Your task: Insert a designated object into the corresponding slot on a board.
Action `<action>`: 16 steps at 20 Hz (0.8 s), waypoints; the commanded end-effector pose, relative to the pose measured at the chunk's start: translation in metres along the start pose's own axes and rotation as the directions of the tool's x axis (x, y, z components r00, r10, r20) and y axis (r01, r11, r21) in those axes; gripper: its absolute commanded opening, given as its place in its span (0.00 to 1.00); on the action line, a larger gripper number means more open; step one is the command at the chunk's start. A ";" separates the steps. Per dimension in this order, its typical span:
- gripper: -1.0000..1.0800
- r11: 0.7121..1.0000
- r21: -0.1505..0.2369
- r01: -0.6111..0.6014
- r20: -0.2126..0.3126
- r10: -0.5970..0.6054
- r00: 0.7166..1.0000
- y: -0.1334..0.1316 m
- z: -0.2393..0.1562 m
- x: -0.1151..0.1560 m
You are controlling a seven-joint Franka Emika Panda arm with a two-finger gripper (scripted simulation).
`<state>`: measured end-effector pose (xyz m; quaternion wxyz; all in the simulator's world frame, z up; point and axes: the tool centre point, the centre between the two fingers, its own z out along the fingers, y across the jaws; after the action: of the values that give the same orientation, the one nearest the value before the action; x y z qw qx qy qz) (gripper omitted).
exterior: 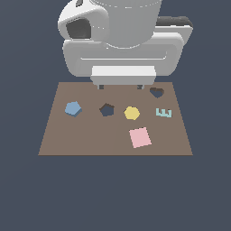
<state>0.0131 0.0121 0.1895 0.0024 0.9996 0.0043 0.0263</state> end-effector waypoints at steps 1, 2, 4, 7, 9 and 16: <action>0.96 1.000 0.000 0.000 0.000 0.000 1.000 0.000 0.000 0.000; 0.96 1.000 0.000 0.001 0.000 -0.001 1.000 0.000 0.000 0.000; 0.96 1.000 0.000 0.005 0.000 -0.005 1.000 0.001 0.001 -0.001; 0.96 1.000 0.001 0.020 0.001 -0.020 1.000 0.002 0.002 -0.002; 0.96 0.999 0.001 0.035 0.001 -0.035 0.999 0.004 0.004 -0.004; 0.96 0.992 0.004 0.123 0.004 -0.123 0.992 0.013 0.014 -0.013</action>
<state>0.0030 0.0016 0.1777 0.0021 0.9982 0.0553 0.0245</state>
